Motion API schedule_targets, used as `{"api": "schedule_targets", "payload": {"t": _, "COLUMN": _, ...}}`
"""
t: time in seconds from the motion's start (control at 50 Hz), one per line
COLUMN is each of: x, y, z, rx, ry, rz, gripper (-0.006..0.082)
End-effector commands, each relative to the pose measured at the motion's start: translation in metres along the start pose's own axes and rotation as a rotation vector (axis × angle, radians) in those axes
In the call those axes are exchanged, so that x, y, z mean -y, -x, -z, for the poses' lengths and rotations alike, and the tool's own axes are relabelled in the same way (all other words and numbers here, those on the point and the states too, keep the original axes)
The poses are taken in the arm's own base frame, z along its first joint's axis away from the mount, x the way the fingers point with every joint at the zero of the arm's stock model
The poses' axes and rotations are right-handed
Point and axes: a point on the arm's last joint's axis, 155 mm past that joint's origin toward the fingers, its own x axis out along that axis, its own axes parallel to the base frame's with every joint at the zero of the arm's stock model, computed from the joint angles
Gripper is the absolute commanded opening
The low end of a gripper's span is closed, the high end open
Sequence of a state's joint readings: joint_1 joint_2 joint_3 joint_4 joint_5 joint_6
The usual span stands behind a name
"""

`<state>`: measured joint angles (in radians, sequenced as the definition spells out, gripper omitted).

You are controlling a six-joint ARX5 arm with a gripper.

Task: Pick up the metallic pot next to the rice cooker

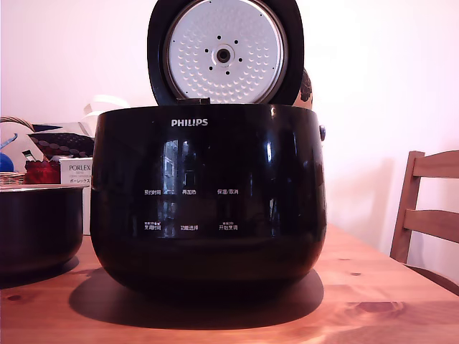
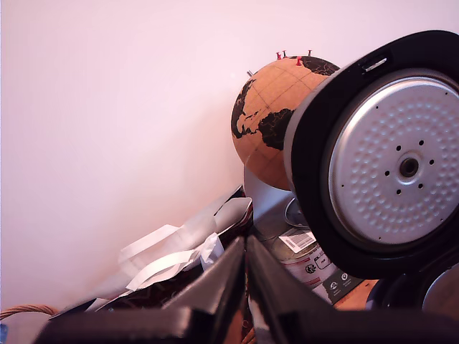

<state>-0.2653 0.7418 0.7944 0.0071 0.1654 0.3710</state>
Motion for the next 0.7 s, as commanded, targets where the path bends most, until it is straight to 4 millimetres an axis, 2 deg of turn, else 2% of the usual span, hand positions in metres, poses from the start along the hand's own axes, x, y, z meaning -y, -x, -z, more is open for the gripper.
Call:
{"api": "schedule_targets", "payload": {"t": 0.0, "x": 0.004, "y": -0.001, "z": 0.003, "rx": -0.001, "ry": -0.016, "rz": 0.018, "gripper": -0.0024}}
{"api": "schedule_targets", "payload": {"t": 0.18, "x": 0.016, "y": 0.000, "z": 0.012, "rx": -0.029, "ry": -0.131, "rz": 0.080, "gripper": -0.0024}}
{"api": "schedule_targets", "payload": {"t": 0.5, "x": 0.041, "y": 0.018, "z": 0.067, "rx": -0.280, "ry": -0.255, "rz": 0.234, "gripper": -0.0021}}
{"api": "schedule_targets", "payload": {"t": 0.6, "x": 0.046, "y": 0.026, "z": 0.078, "rx": -0.338, "ry": -0.247, "rz": 0.269, "gripper": 0.0044}}
{"api": "schedule_targets", "payload": {"t": 0.68, "x": 0.050, "y": 0.031, "z": 0.086, "rx": -0.374, "ry": -0.237, "rz": 0.291, "gripper": 0.0179}}
